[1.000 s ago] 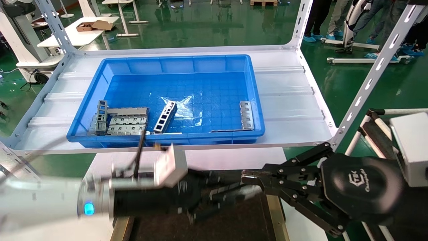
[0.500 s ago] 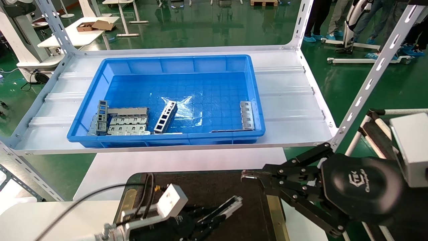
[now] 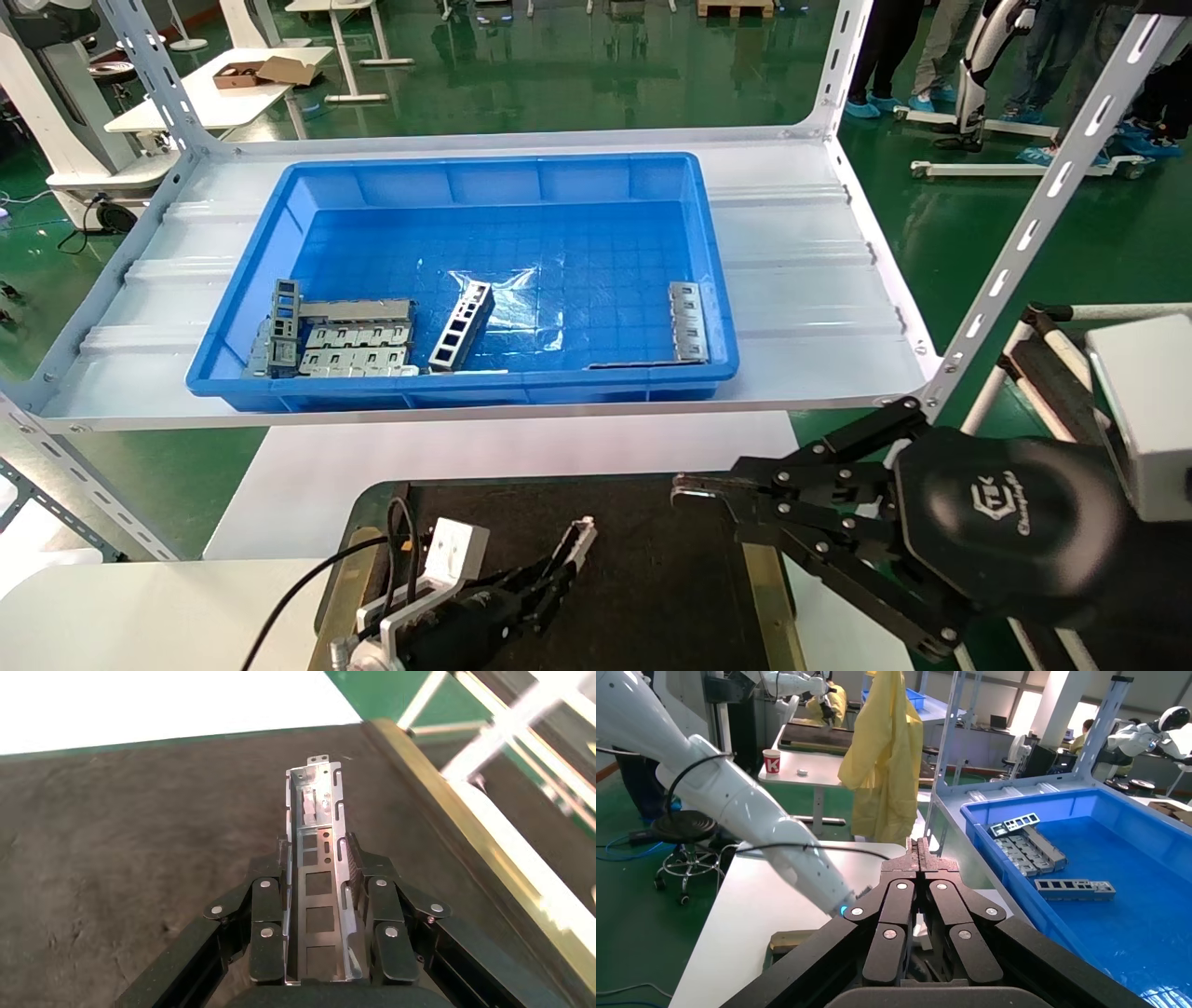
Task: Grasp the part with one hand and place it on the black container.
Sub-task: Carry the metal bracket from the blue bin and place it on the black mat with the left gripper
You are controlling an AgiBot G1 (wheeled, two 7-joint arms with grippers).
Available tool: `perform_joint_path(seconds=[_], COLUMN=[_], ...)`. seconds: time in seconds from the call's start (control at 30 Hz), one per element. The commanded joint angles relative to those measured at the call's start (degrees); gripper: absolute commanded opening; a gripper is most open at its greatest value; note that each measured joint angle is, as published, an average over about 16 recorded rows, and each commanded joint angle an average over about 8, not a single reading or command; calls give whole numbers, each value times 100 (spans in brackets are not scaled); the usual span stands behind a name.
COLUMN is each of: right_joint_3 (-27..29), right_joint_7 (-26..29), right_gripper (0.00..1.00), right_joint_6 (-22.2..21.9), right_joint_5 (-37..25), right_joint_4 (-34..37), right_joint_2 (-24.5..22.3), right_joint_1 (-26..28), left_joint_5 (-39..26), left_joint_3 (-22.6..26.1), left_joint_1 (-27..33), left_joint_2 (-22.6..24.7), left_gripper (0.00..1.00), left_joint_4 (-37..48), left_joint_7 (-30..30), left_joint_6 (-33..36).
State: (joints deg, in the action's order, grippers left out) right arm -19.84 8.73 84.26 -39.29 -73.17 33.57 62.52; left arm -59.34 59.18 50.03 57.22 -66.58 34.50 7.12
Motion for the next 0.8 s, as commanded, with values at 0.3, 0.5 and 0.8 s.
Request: perform_joint_path(seconds=[0.3, 0.5, 0.8], right_joint_3=[-1, -2, -3], right_joint_7=[-1, -1, -1], right_gripper=[0, 0, 0], right_joint_6=[0, -1, -1], right_joint_5=[1, 1, 2], right_joint_4=[0, 0, 0], right_joint_2=[0, -1, -1], right_joint_1=[0, 0, 1], left_joint_5=[541, 1054, 2028], left_joint_3=[419, 727, 1329], left_joint_1=[89, 244, 607], left_joint_2=[840, 1268, 1709], left_gripper=[0, 0, 0], left_joint_4=[556, 1005, 1676], left_joint_7=[558, 525, 113], left_joint_6=[-1456, -1974, -2413])
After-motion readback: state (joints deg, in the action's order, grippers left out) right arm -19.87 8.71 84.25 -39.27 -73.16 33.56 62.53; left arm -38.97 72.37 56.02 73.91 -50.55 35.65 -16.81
